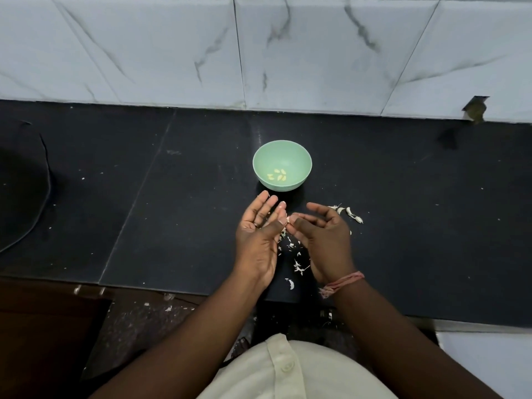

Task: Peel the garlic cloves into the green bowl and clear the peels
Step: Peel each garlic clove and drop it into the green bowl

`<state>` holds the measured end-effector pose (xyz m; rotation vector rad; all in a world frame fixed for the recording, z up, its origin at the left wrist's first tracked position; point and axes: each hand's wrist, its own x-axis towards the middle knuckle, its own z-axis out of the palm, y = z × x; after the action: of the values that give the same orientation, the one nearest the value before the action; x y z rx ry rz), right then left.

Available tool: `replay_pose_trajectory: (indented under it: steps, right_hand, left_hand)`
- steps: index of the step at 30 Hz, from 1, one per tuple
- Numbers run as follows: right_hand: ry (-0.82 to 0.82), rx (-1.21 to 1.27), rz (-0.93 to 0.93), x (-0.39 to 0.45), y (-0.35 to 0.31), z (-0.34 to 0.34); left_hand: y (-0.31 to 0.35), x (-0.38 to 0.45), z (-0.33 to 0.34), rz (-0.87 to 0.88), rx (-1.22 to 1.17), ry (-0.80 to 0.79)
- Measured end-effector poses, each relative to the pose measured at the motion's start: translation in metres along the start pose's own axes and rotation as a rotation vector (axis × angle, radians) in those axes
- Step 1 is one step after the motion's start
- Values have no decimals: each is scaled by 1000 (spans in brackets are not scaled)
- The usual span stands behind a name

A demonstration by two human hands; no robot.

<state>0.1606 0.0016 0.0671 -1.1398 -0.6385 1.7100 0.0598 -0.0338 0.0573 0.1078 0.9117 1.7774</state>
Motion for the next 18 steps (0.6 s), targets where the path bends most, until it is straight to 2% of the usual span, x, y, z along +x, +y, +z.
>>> replay_pose_trajectory:
  steps: [3,9,14,18]
  right_hand:
    - [39,-23,-26,-1,0,0]
    - [101,122,34,2,-6,-2]
    - [70,-39,-24,-1,-3,-3]
    - [40,-211,-83,-4,4,-4]
  left_hand:
    - [-4,-4,0,23,43,2]
    - [-12,-11,-6,56,174,75]
    - [-12,-10,-3,46,50,98]
    - [-11,-9,2,69,123,91]
